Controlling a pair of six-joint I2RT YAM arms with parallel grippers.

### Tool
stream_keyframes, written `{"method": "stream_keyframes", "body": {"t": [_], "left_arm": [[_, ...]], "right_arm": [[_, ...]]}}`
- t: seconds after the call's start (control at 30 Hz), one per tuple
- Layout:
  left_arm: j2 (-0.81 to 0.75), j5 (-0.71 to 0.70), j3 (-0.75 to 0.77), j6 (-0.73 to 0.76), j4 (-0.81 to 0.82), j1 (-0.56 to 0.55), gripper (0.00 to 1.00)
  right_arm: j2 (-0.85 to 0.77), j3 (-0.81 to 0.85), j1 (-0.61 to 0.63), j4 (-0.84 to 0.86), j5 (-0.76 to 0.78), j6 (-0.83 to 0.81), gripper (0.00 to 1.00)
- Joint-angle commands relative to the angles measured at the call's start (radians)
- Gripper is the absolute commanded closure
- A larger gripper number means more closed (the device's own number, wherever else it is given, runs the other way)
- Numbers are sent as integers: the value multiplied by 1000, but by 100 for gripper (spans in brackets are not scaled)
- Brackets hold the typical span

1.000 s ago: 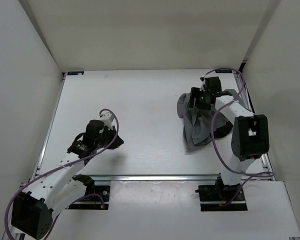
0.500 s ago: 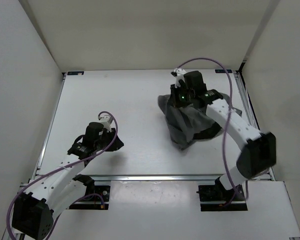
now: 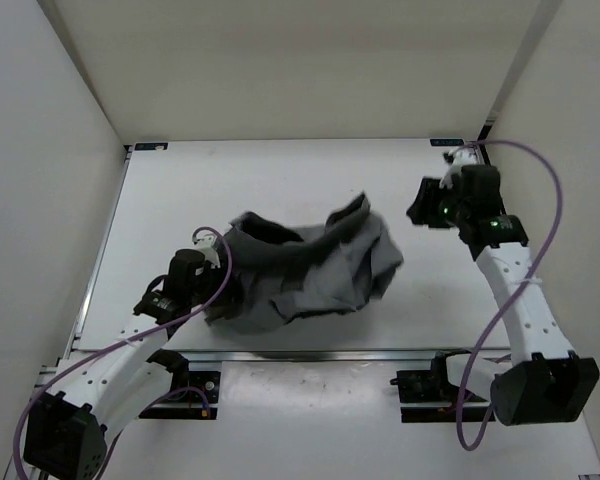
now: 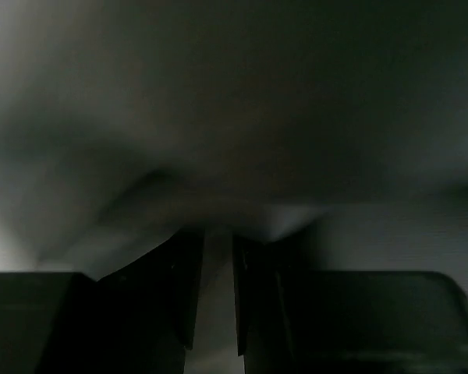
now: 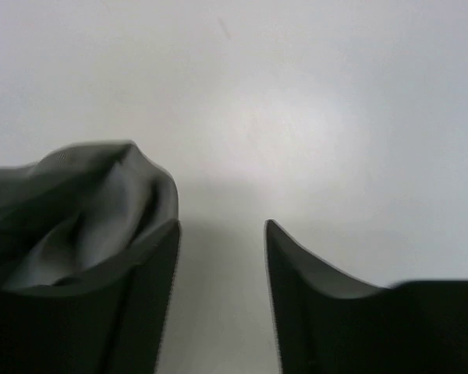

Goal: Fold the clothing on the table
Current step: Flatten the skirt out

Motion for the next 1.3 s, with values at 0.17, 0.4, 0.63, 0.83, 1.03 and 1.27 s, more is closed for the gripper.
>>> {"method": "stream_keyframes", "body": {"t": [0.17,0.4,0.63,0.83,1.03,1.27], "left_arm": [[29,-47,44,7,4,-35,63],[152,-30,176,30,50,-54,44],[325,-85,290,36,101,-178,39],[440,-208,322,-16,110,-261,34],[557,-291,420,136,98,-368,34],[689,-352,523,387,10,-429,34]], "right_arm": [[-74,-210,64,-200,242,16,40],[-19,-206,173,-66,93,74,41],[150,-169,314,23,57,100,41],[154,-190,345,47,81,109,42],[114,-227,318,38,62,114,41],[72,-267,278,31,44,109,41]]}}
